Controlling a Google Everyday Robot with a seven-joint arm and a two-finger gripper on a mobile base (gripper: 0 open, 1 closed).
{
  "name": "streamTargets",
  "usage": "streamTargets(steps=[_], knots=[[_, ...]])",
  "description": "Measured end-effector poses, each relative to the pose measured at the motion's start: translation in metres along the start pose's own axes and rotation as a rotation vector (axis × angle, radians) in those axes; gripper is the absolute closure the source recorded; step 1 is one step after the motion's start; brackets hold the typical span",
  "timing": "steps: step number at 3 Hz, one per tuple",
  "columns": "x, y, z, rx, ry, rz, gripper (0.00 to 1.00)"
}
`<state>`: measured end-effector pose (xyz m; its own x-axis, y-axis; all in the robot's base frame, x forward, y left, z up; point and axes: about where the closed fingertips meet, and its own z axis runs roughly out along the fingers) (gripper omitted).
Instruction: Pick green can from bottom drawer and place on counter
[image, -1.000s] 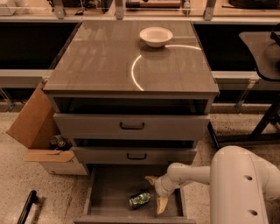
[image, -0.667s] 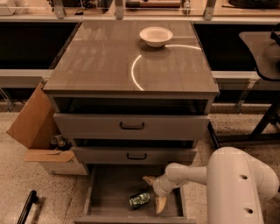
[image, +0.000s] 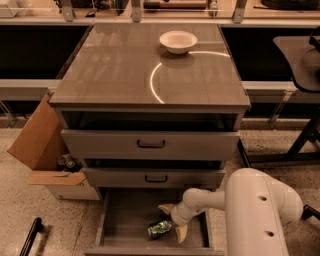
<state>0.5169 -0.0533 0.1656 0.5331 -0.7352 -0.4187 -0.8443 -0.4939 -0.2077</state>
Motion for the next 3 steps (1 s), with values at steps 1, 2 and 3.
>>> streamTargets(steps=[1,2,3], knots=[[-0.001,-0.002,0.011,-0.008,0.010,-0.046,0.00],[-0.001,-0.004,0.022,-0.009,0.009,-0.063,0.00],[-0.002,-0.006,0.034,-0.025,0.007,-0.067,0.00]])
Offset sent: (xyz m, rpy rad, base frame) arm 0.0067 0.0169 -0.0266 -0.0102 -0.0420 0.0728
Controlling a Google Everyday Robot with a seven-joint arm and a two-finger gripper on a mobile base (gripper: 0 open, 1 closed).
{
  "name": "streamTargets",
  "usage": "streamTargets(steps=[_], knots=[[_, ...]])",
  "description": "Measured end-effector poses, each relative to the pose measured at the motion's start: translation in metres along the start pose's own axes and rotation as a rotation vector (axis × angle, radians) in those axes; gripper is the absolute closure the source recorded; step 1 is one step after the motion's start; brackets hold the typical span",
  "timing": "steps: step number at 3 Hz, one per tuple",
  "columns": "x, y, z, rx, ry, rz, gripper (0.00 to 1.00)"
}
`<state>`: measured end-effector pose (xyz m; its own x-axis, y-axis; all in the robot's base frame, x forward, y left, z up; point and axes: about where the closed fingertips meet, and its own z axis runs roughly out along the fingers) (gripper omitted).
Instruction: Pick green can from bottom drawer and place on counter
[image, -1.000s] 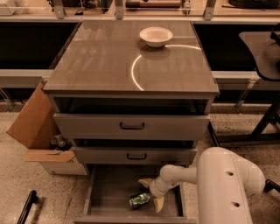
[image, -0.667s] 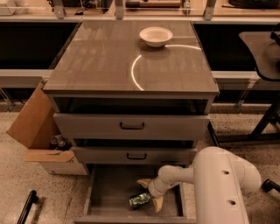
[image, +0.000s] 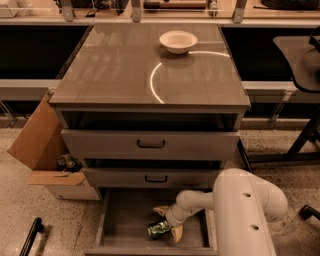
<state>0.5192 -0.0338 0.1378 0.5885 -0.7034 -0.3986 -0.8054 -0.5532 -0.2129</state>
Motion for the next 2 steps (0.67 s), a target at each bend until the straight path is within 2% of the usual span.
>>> streamTargets(steps=[1,2], knots=[[-0.0014,-0.0012,0.0111,-0.018,0.001,0.005,0.00],[-0.0042,0.0001,0.0188,-0.035,-0.003,0.011,0.19]])
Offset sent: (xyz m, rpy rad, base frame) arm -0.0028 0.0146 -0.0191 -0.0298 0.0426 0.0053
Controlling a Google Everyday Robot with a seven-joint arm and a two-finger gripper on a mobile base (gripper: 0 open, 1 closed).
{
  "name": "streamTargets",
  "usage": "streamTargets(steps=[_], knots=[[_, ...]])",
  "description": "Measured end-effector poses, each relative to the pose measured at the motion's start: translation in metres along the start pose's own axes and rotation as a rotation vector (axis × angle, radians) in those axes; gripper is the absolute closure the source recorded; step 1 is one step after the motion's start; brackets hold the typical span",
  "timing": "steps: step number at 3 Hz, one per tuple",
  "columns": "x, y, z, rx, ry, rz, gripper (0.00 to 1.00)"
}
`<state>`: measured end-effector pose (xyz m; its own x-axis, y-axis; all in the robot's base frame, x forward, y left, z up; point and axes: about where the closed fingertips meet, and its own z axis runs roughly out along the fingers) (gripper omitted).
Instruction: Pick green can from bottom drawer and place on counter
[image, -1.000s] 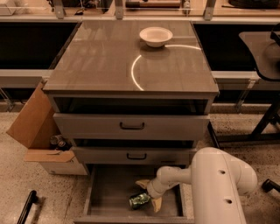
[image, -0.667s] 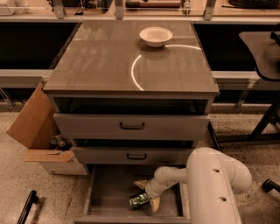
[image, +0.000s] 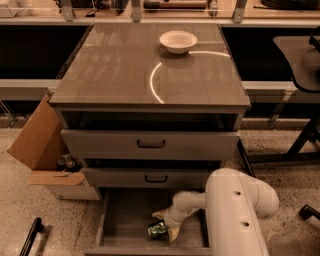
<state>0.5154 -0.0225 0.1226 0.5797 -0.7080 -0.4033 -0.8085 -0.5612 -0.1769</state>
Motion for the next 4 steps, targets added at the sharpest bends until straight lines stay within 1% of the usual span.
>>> streamTargets(steps=[2,3,4], knots=[[-0.005,0.001,0.009,-0.023,-0.012,0.003,0.66],[-0.007,0.003,0.001,-0.013,-0.010,0.000,0.89],[-0.008,0.009,-0.034,0.047,-0.009,0.006,1.00]])
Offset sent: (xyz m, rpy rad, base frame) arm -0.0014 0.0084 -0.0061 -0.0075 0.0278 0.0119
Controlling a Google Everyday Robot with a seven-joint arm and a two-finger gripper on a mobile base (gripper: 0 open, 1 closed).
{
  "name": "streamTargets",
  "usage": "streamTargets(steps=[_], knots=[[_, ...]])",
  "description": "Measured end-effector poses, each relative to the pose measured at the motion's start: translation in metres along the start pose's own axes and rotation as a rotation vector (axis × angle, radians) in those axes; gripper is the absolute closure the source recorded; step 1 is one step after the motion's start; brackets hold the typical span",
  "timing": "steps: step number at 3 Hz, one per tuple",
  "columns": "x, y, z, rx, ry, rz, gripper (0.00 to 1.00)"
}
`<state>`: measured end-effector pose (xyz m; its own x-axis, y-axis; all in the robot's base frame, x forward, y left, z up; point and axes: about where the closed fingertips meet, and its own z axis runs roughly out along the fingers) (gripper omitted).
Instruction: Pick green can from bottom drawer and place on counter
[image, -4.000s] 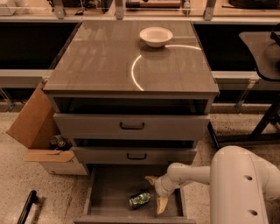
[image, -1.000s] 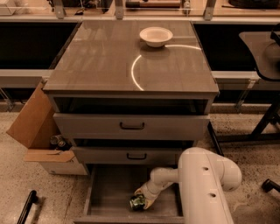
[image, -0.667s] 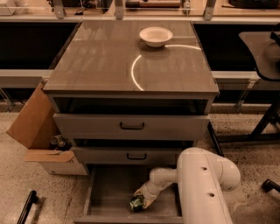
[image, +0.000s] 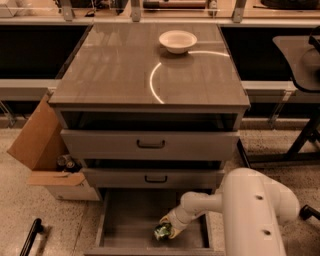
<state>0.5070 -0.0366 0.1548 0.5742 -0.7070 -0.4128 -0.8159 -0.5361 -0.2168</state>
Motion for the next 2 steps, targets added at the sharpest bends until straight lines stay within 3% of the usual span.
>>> streamTargets(steps=[2], knots=[[0.008,0.017,-0.104,0.127,-0.084,0.104,1.00]])
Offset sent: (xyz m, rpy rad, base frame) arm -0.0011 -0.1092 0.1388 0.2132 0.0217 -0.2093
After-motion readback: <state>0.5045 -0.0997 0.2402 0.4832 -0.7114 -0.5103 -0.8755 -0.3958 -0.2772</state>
